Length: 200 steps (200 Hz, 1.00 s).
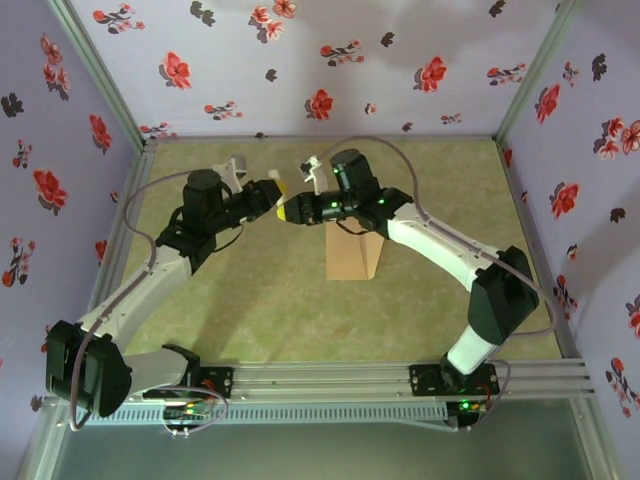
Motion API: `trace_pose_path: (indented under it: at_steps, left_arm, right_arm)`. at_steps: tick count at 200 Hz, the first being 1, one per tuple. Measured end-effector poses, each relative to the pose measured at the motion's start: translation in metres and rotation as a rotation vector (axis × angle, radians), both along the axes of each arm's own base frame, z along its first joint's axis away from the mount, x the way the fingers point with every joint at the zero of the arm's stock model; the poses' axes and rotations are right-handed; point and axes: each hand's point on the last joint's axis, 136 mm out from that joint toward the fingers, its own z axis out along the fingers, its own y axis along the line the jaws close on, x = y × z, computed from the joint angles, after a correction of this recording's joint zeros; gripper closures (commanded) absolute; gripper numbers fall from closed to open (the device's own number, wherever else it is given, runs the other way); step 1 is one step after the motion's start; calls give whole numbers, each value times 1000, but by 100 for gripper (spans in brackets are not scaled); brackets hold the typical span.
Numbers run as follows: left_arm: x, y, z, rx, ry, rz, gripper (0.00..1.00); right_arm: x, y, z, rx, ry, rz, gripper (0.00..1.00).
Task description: Place the letter into the envelope and seal it
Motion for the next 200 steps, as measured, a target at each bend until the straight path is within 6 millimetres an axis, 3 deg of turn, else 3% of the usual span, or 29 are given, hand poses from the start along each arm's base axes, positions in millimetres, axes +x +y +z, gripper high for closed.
trace_pose_path:
  at_steps: [67, 112, 145, 200]
  left_arm:
    - [-17, -15, 72, -172, -245, -139, 100]
    - [-37, -19, 117, -252, -389, -212, 100]
    - [-45, -21, 126, -275, -420, -240, 100]
    - [-44, -23, 123, -273, -413, -250, 100]
  right_arm:
    - [-13, -15, 69, 363, 64, 182, 83]
    - [-30, -22, 107, 490, 15, 324, 82]
    - [-34, -26, 113, 523, -2, 376, 81]
    - [-33, -27, 109, 512, -6, 383, 75]
